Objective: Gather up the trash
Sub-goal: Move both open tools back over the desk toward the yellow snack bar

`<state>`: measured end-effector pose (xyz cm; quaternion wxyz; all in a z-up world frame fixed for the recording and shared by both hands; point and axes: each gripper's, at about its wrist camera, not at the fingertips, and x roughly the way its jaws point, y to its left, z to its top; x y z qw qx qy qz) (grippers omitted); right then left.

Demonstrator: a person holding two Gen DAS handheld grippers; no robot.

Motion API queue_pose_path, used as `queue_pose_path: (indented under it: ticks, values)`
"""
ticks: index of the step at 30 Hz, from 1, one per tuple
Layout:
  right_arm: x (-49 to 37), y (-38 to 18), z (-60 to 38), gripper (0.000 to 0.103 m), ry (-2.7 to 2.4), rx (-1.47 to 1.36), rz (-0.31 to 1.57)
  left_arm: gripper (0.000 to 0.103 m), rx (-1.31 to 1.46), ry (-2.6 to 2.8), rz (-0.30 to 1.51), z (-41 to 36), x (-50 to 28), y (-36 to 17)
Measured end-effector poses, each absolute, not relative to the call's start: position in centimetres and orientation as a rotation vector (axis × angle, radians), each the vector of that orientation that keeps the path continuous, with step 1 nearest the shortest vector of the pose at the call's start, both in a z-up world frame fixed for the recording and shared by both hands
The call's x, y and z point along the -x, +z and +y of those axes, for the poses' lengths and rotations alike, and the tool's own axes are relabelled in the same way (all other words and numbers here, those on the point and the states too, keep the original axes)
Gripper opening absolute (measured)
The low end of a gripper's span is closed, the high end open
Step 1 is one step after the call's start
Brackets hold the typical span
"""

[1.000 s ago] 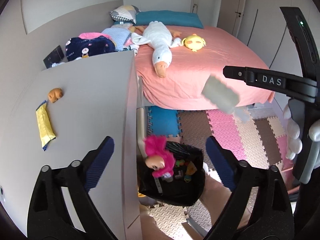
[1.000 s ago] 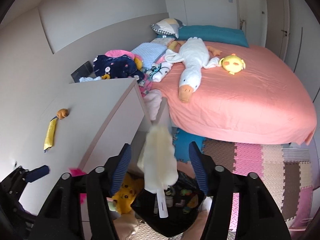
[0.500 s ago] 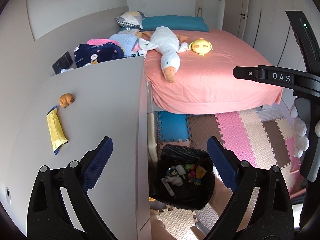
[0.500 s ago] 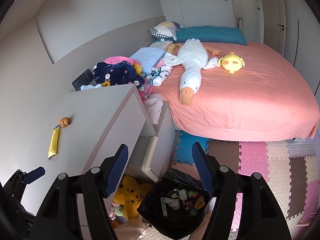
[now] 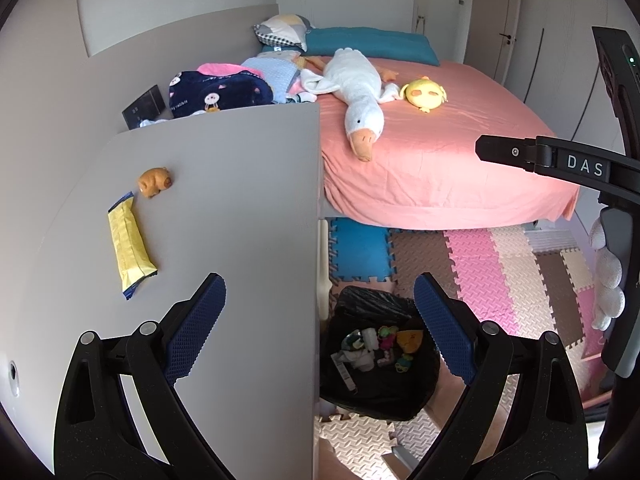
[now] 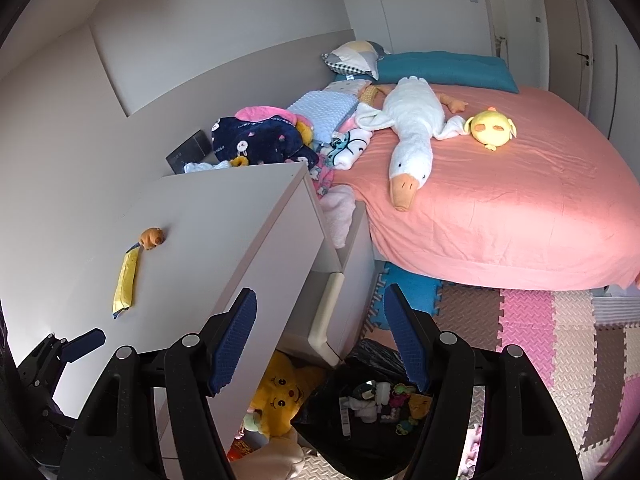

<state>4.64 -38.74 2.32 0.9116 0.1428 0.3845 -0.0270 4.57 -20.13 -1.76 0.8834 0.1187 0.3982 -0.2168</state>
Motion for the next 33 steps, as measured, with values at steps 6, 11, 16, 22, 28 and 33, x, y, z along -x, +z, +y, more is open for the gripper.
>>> queue_pose_path:
  ticks: [6, 11, 16, 22, 28, 33]
  values:
    - [-6.2, 2.0, -36.4, 0.067, -0.006, -0.281, 0.803, 0.092, -0.213, -0.396, 0.843, -17.9, -6.1, -2.2]
    - [-7.7, 1.7, -34.6, 0.067, 0.023, -0.271, 0.813, 0.092, -0.172, -0.345, 0.866, -15.7, -7.4, -2.6]
    - [-9.2, 1.2, -33.1, 0.067, 0.046, -0.267, 0.827, 0.092, -0.142, -0.301, 0.878, -13.8, -8.5, -2.9]
    - [-11.1, 0.5, -31.4, 0.067, 0.065, -0.273, 0.838, 0.092, -0.100, -0.256, 0.895, -11.7, -10.1, -3.4]
    - [-12.9, 0.0, -29.7, 0.069, 0.098, -0.271, 0.844, 0.092, -0.067, -0.189, 0.884, -9.6, -11.8, -3.9]
    - [-14.6, -0.5, -28.0, 0.069, 0.121, -0.259, 0.854, 0.086, -0.039, -0.144, 0.899, -7.8, -13.6, -4.5]
